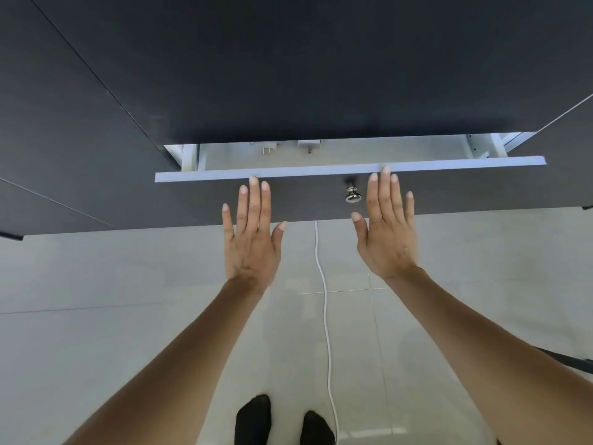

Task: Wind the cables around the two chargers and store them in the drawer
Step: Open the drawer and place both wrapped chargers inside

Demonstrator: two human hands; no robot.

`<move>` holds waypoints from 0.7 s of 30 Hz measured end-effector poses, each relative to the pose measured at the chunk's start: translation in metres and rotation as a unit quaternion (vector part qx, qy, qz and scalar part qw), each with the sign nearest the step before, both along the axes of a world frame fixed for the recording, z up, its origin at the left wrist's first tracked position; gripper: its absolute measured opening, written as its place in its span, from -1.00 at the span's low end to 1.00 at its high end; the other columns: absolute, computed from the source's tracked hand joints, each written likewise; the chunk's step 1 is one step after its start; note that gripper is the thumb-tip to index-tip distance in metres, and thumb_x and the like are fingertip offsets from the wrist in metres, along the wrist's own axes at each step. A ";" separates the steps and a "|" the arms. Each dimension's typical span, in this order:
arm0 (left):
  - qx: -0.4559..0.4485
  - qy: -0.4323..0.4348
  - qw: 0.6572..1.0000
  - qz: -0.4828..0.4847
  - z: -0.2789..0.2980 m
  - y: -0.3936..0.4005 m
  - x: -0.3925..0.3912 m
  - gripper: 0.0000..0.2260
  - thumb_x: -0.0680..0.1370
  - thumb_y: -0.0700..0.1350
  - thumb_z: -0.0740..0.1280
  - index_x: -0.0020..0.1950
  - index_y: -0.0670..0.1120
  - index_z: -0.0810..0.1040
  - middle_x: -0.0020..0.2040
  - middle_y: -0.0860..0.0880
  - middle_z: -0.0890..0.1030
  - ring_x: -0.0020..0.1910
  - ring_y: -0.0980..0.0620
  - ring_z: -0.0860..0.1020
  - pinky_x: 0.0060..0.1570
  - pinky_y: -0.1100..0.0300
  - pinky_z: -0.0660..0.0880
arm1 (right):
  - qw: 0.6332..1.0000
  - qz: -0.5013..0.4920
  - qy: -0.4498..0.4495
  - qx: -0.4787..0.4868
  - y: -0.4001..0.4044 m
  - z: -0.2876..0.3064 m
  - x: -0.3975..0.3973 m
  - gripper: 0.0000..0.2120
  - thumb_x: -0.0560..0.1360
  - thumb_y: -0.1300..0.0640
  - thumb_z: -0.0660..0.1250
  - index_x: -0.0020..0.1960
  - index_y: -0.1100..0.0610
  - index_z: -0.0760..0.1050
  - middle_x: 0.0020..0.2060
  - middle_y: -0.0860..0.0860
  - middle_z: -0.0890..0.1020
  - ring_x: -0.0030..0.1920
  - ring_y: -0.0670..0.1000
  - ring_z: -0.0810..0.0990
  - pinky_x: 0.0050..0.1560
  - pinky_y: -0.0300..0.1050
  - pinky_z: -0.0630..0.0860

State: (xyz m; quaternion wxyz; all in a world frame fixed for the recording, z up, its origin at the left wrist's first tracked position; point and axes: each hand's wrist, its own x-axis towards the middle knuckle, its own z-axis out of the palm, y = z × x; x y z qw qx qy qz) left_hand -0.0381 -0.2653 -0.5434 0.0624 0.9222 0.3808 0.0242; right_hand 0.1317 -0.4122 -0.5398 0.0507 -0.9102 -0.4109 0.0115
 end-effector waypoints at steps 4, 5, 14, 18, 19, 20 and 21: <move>-0.016 -0.018 1.000 0.012 -0.002 0.017 0.023 -0.44 0.61 0.16 -0.22 0.48 -0.06 -0.38 0.50 0.00 -0.34 0.54 -0.01 -0.19 0.47 -0.02 -0.21 | 1.000 -0.025 0.003 -0.002 0.025 -0.001 0.010 -0.37 0.58 -0.16 -0.24 0.52 0.16 -0.29 0.53 0.12 -0.20 0.53 0.09 -0.20 0.49 0.05 -0.19; -0.017 -0.019 1.000 0.015 -0.002 0.022 0.028 -0.45 0.61 0.15 -0.20 0.47 -0.06 -0.38 0.53 -0.01 -0.31 0.54 0.00 -0.20 0.47 -0.02 -0.21 | 0.999 -0.033 0.006 0.000 0.033 -0.001 0.013 -0.36 0.57 -0.17 -0.26 0.52 0.16 -0.29 0.53 0.12 -0.21 0.53 0.08 -0.21 0.50 0.04 -0.19; -0.019 -0.027 0.999 0.018 -0.007 0.042 0.049 -0.47 0.64 0.08 -0.16 0.43 -0.05 -0.43 0.56 -0.04 -0.25 0.54 -0.02 -0.19 0.47 -0.04 -0.20 | 0.997 -0.068 0.030 0.017 0.064 -0.008 0.020 -0.28 0.54 -0.25 -0.28 0.50 0.21 -0.32 0.52 0.16 -0.23 0.53 0.09 -0.23 0.49 0.01 -0.20; -0.022 -0.026 0.999 0.027 -0.013 0.044 0.056 -0.45 0.64 0.11 -0.15 0.44 -0.05 -0.43 0.56 -0.05 -0.25 0.54 -0.04 -0.19 0.47 -0.05 -0.18 | 0.997 -0.067 0.040 0.021 0.067 -0.009 0.022 -0.26 0.54 -0.25 -0.27 0.50 0.23 -0.31 0.51 0.19 -0.23 0.52 0.11 -0.23 0.51 0.02 -0.17; -0.020 -0.020 0.999 0.026 -0.013 0.044 0.056 -0.45 0.64 0.11 -0.15 0.44 -0.05 -0.44 0.56 -0.05 -0.25 0.54 -0.04 -0.18 0.47 -0.05 -0.19 | 0.997 -0.066 0.038 0.020 0.067 -0.009 0.021 -0.26 0.54 -0.25 -0.26 0.50 0.23 -0.30 0.51 0.19 -0.23 0.52 0.12 -0.23 0.51 0.02 -0.16; -0.018 -0.019 0.999 0.023 -0.015 0.044 0.056 -0.45 0.64 0.11 -0.14 0.44 -0.05 -0.43 0.56 -0.05 -0.25 0.54 -0.04 -0.18 0.47 -0.05 -0.19 | 0.997 -0.065 0.037 0.021 0.066 -0.009 0.022 -0.27 0.55 -0.25 -0.25 0.50 0.24 -0.29 0.52 0.19 -0.23 0.53 0.12 -0.23 0.51 0.02 -0.16; -0.016 -0.019 0.999 0.021 -0.015 0.044 0.055 -0.44 0.64 0.11 -0.14 0.45 -0.05 -0.42 0.56 -0.05 -0.25 0.54 -0.04 -0.18 0.47 -0.05 -0.19 | 0.997 -0.065 0.039 0.021 0.065 -0.009 0.022 -0.27 0.55 -0.25 -0.24 0.51 0.23 -0.28 0.52 0.19 -0.22 0.53 0.11 -0.23 0.51 0.02 -0.17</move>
